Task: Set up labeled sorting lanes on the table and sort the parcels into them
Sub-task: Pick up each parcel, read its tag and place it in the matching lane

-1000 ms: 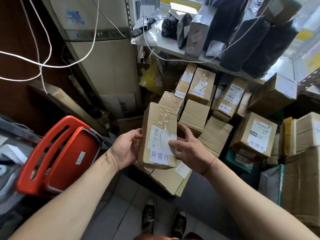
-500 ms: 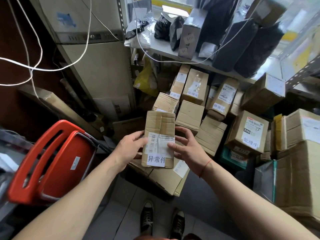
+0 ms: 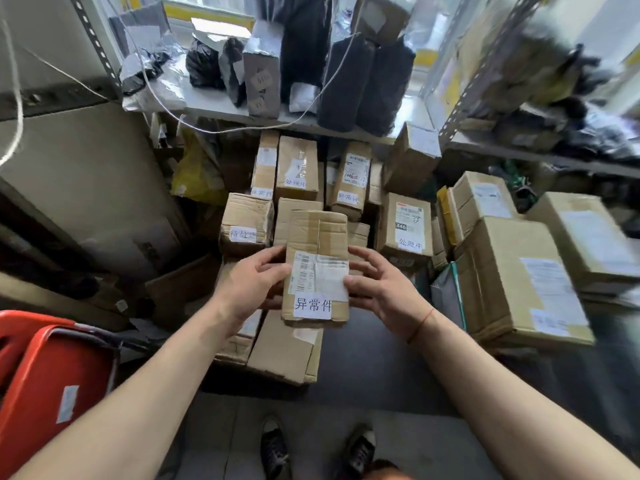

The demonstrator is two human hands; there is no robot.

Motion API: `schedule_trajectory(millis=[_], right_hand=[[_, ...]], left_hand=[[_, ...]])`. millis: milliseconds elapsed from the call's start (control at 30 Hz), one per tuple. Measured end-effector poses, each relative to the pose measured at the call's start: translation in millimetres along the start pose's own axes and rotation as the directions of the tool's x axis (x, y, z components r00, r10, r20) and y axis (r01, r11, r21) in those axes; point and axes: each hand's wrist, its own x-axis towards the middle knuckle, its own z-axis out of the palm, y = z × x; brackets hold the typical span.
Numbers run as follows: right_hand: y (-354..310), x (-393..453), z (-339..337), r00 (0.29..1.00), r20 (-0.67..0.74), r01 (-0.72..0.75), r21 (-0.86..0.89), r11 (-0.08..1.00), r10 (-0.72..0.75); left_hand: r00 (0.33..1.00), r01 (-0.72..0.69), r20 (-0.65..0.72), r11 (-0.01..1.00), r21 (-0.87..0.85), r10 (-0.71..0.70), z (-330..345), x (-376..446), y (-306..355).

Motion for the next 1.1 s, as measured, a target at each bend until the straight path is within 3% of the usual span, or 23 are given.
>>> schedule_trajectory(millis=[433,733,1100], right_hand=[[-89.6,-119.4,-134.2,0.954,-0.074,0.281,-0.121,0.952,-0.291],[-122.0,-188.6,-251.9,0.951,-0.049,0.296,-0.128,0.947,-0.304],[-123.8,-226.8,-356.8,0.895,-0.277,0.346,-0.06,0.936,-0.349]], left_hand=[[0.971,-0.23,0.084,0.968,0.096,0.223,161.7,-31.2,106.8],[0.958,-0.285,0.058,0.951,0.117,0.279,303.2,-54.6,143.1],[0.912,-0.382,0.204,0.919,0.1,0.357,419.9,-24.7,164.8]])
